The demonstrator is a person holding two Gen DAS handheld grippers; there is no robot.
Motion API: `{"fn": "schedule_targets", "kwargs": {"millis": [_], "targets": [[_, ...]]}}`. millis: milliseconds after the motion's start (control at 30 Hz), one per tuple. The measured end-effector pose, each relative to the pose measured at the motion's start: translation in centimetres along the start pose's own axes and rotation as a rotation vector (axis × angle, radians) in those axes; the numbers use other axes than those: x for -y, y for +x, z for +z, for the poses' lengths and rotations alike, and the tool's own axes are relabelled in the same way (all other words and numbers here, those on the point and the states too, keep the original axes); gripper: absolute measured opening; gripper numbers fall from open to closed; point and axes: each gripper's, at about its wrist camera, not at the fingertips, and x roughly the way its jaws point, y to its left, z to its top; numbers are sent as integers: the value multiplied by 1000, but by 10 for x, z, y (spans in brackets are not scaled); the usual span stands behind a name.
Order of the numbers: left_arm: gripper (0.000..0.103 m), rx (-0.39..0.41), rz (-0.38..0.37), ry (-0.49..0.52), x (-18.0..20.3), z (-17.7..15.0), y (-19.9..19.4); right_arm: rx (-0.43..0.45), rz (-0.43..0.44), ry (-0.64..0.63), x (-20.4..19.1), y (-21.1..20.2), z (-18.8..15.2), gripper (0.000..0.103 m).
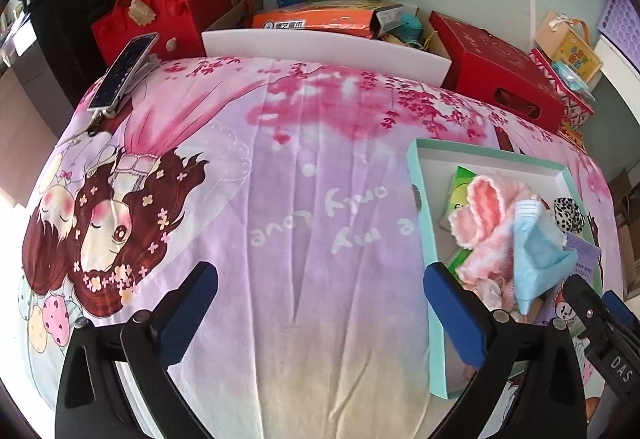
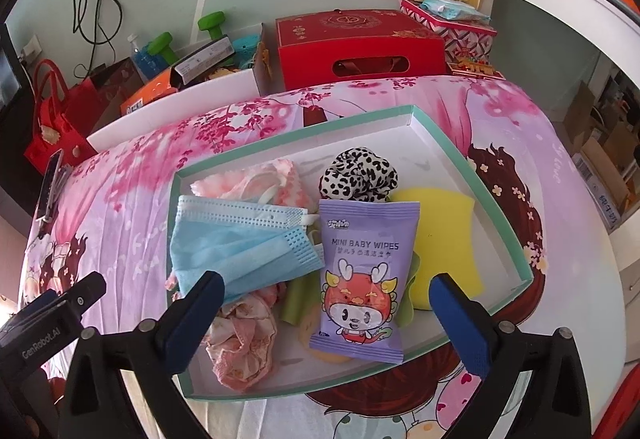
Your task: Organize soft objects
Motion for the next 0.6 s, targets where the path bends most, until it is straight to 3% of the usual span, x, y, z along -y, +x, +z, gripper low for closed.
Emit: {"fn": "schedule_targets", "kwargs": {"millis": [600], "targets": [[102, -32, 22, -2, 1, -2, 2, -4, -6, -78, -16, -3, -4, 103]]}}
